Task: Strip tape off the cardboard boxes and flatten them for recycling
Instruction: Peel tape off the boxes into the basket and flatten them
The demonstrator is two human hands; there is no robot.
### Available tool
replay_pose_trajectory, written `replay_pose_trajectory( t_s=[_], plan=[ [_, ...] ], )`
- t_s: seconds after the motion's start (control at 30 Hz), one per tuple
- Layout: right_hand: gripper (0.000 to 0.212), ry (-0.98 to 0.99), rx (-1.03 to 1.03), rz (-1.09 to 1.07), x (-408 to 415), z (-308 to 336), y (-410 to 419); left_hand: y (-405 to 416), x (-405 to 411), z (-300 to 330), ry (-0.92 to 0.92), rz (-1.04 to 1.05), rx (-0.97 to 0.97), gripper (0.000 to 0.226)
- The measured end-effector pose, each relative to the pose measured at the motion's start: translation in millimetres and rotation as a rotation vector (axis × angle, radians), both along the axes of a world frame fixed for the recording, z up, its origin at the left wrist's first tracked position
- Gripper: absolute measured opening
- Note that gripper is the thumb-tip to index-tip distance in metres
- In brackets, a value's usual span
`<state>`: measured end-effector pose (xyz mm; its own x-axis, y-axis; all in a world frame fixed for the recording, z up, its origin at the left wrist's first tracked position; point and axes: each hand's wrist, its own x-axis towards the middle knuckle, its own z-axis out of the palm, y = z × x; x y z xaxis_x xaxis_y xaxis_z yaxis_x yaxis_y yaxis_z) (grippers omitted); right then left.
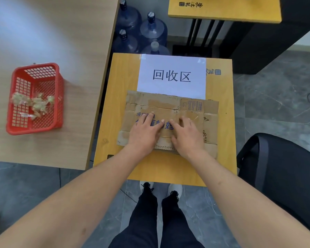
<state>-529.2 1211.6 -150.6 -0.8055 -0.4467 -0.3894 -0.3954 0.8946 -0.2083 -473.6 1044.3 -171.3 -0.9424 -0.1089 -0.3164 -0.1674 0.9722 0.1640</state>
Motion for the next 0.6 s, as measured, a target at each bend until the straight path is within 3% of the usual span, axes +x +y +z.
replay_pose_trajectory(
  t_s=[0.27, 0.6],
  plan=[
    [0.05, -0.035, -0.067, -0.087, 6, 39, -7, -5, -2, 46, -0.029, -0.061, 0.023, 0.045],
    [0.054, 0.14, -0.164, 0.033, 17, 141, -31, -29, 17, 142, 0.13, -0.029, 0.014, 0.041]
  ],
)
